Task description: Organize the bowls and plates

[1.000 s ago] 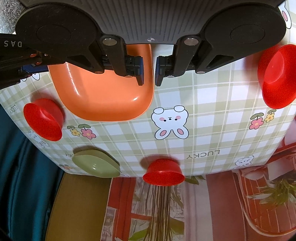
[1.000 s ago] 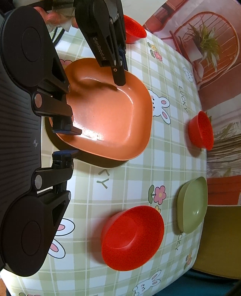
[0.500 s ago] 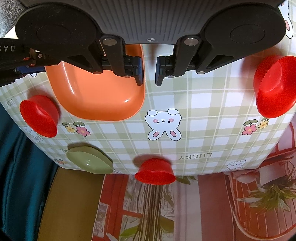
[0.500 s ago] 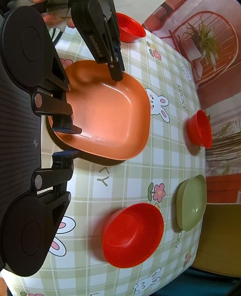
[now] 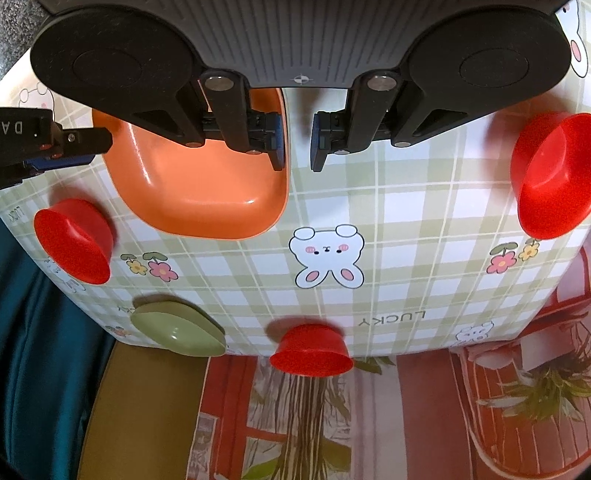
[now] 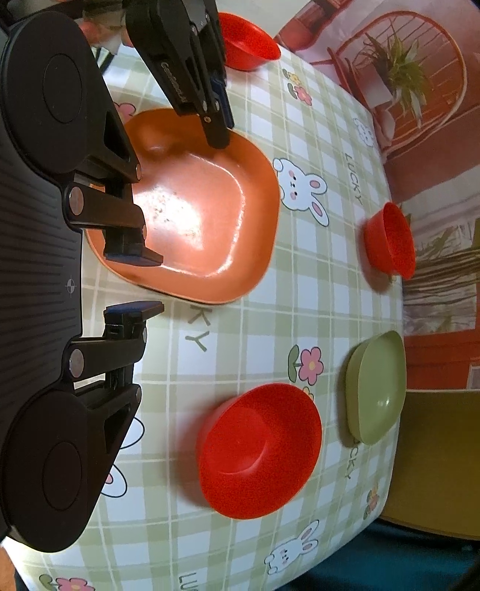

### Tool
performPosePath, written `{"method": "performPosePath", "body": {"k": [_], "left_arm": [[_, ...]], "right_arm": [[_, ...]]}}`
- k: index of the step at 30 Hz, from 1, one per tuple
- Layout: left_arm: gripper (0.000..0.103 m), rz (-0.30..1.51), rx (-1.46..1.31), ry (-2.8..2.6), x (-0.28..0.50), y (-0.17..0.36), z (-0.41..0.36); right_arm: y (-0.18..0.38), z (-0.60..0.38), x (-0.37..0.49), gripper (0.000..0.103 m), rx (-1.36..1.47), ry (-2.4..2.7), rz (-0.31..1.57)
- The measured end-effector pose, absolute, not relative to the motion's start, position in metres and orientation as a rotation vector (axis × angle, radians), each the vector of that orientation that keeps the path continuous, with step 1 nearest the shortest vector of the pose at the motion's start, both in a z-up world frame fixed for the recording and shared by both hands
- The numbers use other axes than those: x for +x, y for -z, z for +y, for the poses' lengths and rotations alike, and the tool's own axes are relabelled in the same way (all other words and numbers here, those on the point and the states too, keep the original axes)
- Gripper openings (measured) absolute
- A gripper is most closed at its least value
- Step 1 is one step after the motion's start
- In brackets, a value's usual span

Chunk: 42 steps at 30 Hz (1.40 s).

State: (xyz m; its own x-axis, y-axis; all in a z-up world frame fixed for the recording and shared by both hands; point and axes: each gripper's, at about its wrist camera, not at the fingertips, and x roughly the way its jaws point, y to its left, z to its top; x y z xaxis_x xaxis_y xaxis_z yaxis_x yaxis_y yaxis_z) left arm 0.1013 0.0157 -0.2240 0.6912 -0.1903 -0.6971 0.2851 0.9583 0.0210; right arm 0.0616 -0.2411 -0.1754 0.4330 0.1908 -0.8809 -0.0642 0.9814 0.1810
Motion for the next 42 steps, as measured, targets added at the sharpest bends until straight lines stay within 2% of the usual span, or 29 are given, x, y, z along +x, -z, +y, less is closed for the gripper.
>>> {"method": "performPosePath", "body": {"k": [9,14,29,42], "left_arm": [[0.017,0.763,0.127,0.267,0.102,0.224,0.018],[0.017,0.721,0.109,0.276,0.101,0.206,0.021],[0.020,0.598,0.025,0.283,0.092,0.128,0.015],[0.020,0.553,0.012,0.347,0.118,0.121,-0.051]], "right_arm": [[0.184,-0.240,0.068,0.019,0.124,-0.153,1.110],[0.179,-0.242,0.068,0.019,0.142,-0.159,1.099],[0.112,-0.290,0.085,0.019,0.166,-0.168,0.920],[0.090,-0.367,0.111,0.019,0.151,-0.082,0.787]]}}
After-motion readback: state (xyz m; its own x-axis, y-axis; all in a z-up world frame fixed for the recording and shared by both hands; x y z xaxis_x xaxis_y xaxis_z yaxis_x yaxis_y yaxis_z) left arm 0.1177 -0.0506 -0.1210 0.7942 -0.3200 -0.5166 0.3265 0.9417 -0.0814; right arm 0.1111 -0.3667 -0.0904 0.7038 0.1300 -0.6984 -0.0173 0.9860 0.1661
